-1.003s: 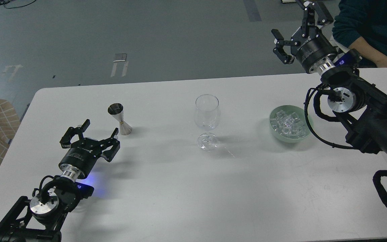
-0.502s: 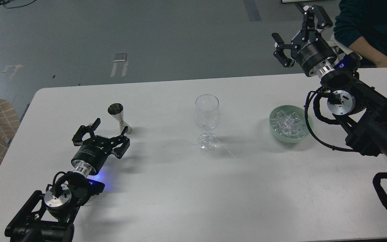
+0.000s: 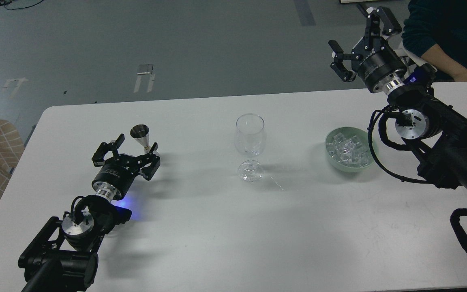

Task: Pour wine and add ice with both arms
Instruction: 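Lift the jigger with the left gripper and carry it toward the wine glass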

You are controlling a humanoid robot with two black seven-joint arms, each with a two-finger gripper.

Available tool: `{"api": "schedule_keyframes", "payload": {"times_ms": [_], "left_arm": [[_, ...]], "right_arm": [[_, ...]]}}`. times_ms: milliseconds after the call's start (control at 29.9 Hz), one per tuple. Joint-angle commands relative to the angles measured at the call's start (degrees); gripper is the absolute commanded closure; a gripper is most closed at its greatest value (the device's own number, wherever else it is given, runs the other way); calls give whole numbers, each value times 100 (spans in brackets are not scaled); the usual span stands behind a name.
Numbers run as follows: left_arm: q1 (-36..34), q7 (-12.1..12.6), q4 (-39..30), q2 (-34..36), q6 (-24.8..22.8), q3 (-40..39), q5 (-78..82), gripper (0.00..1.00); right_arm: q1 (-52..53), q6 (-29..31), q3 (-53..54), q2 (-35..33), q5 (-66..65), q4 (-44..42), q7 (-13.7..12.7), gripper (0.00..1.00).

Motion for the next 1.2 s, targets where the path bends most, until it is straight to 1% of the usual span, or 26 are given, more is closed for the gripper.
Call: {"api": "schedule_keyframes", "payload": {"times_ms": [0, 201, 301, 368, 401, 435, 468, 502, 669, 702, 736, 769, 970, 1003, 1170], "left_arm": [[-114, -19, 182, -53, 6, 7, 42, 4], [-334, -36, 472, -228, 6, 16, 200, 5], [-483, -71, 630, -325, 50, 25, 244, 6], [-510, -211, 674, -334, 77, 25, 244, 13], [-510, -212, 674, -334, 77, 25, 244, 13], [-544, -247, 674, -334, 77, 25, 244, 18], [-545, -256, 674, -325, 85, 25, 244, 27], [-553, -265, 674, -325, 85, 25, 244, 32], [-624, -265, 806, -325, 85, 34, 253, 48], [-641, -256, 841, -334, 59, 34, 262, 57], [-641, -256, 850, -334, 33, 34, 279, 72], [-641, -256, 850, -334, 24, 34, 314, 77], [-641, -247, 850, -351, -11, 16, 438, 85], [-641, -265, 850, -343, -20, 16, 438, 100], [-641, -265, 859, -343, -20, 7, 429, 100]], "right_arm": [[5, -2, 0, 0, 0, 9, -2, 0], [5, -2, 0, 0, -8, 9, 7, 0], [-4, -2, 0, 0, -8, 9, -2, 0], [13, -2, -96, 0, -8, 18, 7, 0], [13, -2, -96, 0, -8, 18, 7, 0], [31, -2, -148, 0, -8, 18, -2, 0], [31, 7, -175, 0, -8, 18, -2, 0], [22, -2, -175, 0, -8, 18, 7, 0], [31, -2, -184, 0, -8, 27, 7, 0], [40, -2, -184, 0, -8, 27, 7, 0], [40, -2, -184, 0, -8, 18, 7, 0], [40, -2, -184, 0, -8, 9, 7, 0], [57, -37, -184, 0, -8, 9, 7, 0], [57, -63, -184, 0, -8, 18, 7, 0], [57, -81, -184, 0, -8, 26, 7, 0]]}}
